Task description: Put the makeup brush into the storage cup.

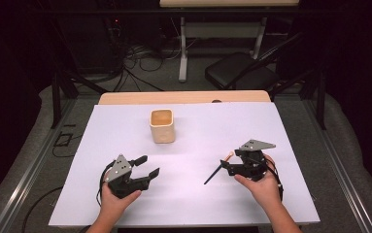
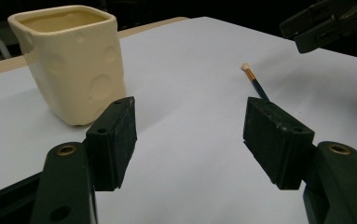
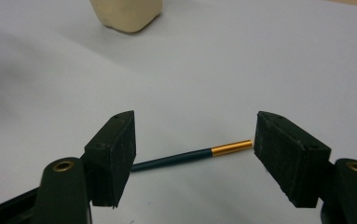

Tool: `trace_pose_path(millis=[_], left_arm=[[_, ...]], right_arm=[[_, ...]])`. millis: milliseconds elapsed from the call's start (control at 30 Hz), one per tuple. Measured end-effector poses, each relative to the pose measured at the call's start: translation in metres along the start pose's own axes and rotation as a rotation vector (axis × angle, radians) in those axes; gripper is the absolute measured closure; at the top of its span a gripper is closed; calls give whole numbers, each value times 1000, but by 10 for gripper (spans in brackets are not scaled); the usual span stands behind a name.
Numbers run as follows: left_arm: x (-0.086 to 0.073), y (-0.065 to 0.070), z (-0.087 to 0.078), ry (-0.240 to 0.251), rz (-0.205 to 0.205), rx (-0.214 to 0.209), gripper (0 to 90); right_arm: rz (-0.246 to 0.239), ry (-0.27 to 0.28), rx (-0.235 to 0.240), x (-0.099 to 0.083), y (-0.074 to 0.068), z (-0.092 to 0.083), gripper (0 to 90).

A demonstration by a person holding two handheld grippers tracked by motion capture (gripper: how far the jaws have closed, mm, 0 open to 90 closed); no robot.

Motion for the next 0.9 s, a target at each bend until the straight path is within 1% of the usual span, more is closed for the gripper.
trace_pose_path(millis=[33,133,367,533,600,867,900], left_arm=[[0,0,0,0,0,0,346],[0,0,0,-1,1,0,346],[0,0,1,-2,0,1,346],[0,0,1,-2,-3,2,346],[0,0,1,-3,0,-2,346],[0,0,1,-6,2,1,347],[0,0,1,-6,2,-4,347]], right_arm=[[-3,-17,-2,1,1,1,291],[10,-49,-9,2,2,3,294],[16,-116,-13,3,3,8,298],[12,-148,-22,5,3,10,299],[11,-154,-20,6,3,11,299],[26,-201,-31,10,4,17,299],[33,-209,-31,11,4,18,300]])
Point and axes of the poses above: each handheld gripper's, and its own axes: z roughly forward along the jaws, x roughly out of its top, y roughly to its right, the point moved 3 cm from there along z, roughly forward along the jaws, and after that the axes turned 10 degrees about x, right-handed, at the moved point
